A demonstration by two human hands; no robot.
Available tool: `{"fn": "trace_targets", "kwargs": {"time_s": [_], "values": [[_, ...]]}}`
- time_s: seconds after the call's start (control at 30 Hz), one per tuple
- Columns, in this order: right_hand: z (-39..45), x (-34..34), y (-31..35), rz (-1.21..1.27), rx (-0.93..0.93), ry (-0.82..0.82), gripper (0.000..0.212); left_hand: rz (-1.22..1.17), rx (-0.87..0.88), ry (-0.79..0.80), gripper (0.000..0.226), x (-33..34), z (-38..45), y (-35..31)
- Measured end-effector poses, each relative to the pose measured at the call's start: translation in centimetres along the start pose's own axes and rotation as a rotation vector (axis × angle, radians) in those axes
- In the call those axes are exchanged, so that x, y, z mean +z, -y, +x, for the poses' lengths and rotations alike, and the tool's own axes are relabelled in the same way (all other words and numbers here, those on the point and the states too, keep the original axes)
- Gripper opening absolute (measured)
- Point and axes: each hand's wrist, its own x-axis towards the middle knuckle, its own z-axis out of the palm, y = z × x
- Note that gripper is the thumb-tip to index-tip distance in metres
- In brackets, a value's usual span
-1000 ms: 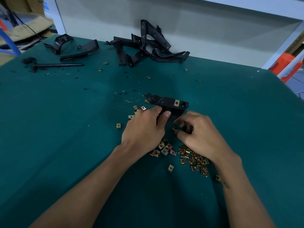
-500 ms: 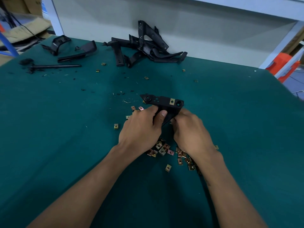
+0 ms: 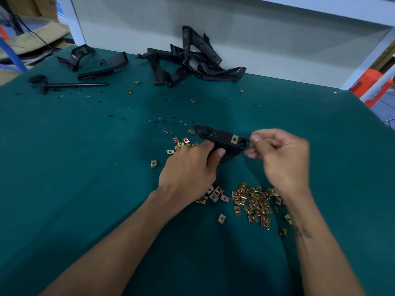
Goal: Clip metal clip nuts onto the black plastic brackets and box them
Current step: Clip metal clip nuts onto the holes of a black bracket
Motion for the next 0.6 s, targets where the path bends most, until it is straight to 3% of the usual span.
{"fn": "trace_targets", "kwargs": {"time_s": [0.13,0.33,0.47,0.6], "values": [[-0.2,-0.5,1.3,0.200,-0.060,0.043,0.012,0.101,0.109,0.025,0.031,0.2,-0.4,-0.5],[-0.8,0.2,2.4,0.240,-0.124,0.168,0.018,0.142,0.212,0.042,0.028,0.1,-0.7,-0.8],[-1.5,1.1,3.0,0.285,-0.040,0.232,0.020,0.163,0.231,0.059,0.032,0.3,-0.8,-0.8],[-1.5,1.2,3.3,0.354,0.010,0.182,0.021,0.162,0.244,0.044,0.034,0.3,-0.8,-0.7]]}}
